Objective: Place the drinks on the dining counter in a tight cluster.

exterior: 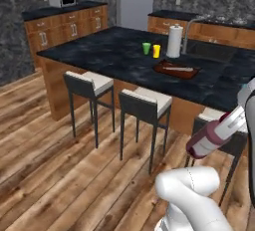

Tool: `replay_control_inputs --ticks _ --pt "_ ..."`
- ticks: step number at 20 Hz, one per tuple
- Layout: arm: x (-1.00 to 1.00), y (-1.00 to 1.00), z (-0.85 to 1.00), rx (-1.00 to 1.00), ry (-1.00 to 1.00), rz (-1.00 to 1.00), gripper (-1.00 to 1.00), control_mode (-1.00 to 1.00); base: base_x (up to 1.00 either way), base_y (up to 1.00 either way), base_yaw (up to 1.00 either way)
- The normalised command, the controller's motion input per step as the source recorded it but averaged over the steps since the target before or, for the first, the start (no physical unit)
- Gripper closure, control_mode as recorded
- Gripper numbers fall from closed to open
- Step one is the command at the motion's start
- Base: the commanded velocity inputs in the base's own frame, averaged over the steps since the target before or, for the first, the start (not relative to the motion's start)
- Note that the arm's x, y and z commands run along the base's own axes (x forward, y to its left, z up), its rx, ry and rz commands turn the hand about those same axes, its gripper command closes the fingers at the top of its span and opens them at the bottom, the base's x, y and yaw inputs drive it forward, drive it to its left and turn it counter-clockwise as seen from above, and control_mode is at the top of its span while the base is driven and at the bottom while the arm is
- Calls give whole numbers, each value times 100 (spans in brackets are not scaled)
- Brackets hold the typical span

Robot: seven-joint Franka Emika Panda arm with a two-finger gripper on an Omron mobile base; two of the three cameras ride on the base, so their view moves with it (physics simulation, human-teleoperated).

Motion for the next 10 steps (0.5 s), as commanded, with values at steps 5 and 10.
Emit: replay_control_inputs --ticks 5,10 --pt "0 0 0 0 0 0 100 100 58 0 -64" --pt "0 0 0 0 0 0 100 100 71 13 -58"
